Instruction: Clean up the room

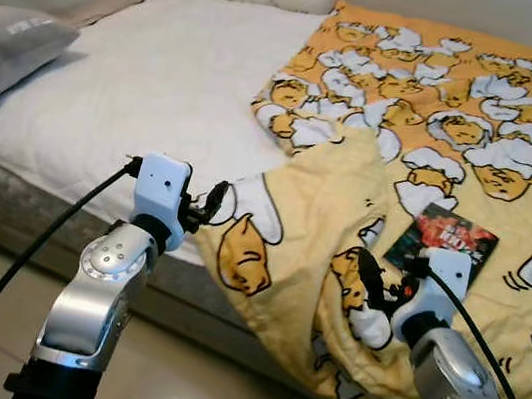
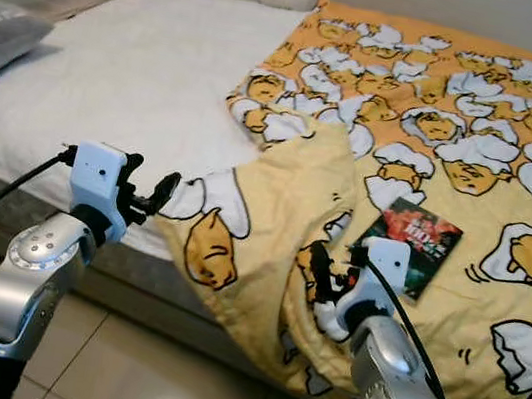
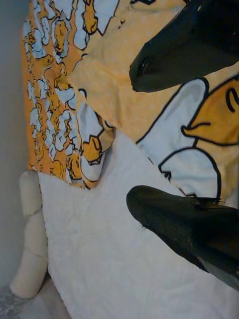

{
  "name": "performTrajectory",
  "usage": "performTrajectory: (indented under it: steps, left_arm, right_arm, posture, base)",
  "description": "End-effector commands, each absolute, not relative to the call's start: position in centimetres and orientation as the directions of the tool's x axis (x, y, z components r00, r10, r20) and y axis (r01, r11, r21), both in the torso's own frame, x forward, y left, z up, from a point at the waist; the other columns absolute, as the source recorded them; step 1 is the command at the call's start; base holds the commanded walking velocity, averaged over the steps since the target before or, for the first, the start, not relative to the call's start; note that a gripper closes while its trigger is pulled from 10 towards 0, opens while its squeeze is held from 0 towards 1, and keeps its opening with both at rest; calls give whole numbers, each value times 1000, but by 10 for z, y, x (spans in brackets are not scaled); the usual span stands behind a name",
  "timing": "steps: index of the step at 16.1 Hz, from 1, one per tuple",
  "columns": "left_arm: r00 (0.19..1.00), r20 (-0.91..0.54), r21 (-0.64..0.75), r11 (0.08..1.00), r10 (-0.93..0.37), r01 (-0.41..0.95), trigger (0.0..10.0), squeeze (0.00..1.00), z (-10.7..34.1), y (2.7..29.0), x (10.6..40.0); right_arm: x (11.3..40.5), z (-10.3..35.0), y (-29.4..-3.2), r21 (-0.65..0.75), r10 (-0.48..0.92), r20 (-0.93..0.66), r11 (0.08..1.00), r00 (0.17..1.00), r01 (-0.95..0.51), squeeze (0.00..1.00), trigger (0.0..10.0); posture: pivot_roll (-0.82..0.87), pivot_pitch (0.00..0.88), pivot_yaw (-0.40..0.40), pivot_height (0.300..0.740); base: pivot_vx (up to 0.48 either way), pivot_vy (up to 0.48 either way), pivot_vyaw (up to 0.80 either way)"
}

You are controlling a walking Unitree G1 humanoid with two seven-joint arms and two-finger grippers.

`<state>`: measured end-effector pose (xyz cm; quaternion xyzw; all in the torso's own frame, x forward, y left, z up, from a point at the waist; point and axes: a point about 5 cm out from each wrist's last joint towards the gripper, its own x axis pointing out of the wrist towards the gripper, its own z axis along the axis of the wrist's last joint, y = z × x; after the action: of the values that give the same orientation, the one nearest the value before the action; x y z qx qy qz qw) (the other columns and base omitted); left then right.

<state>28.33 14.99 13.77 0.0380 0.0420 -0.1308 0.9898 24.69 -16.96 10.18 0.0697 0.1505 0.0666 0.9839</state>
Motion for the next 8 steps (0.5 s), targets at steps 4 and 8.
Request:
performTrajectory:
  steps: [4, 8]
  left_arm:
    - [960, -64, 50, 960, -271, 275, 10000, 0, 145, 151, 286]
    - [959, -77, 49, 959, -274, 278, 10000, 0, 142, 153, 284]
  right_arm:
    - [251, 104, -169, 138, 150, -287, 984, 946, -114, 0, 10000]
    - [252, 103, -169, 139, 151, -293, 984, 944, -114, 0, 10000]
  posture:
    - [6, 0, 40, 740]
    - [12, 0, 36, 740]
  base:
    - [332, 0, -689]
    - [369, 0, 0]
